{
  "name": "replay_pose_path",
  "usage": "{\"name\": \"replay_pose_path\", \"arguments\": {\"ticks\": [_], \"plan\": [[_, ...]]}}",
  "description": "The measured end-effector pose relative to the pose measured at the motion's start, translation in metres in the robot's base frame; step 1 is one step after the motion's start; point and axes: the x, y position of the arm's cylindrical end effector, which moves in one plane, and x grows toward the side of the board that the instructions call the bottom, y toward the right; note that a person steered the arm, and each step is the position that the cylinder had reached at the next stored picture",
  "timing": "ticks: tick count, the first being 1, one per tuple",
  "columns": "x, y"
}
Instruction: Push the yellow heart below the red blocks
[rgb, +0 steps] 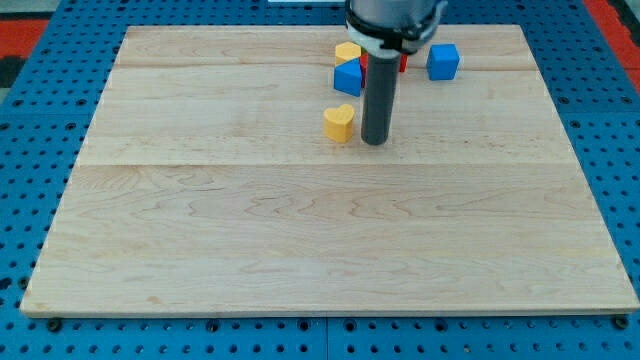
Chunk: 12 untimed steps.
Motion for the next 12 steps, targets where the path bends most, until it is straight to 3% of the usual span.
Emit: {"name": "replay_pose_path", "arguments": {"ticks": [1,3,4,6,7,9,12], "plan": [[0.008,-0.041],[-0.075,-0.027],[-0.071,-0.053],[-0.117,-0.087],[-0.106,-0.017],[-0.069,-0.048],[-0.087,0.052]]}}
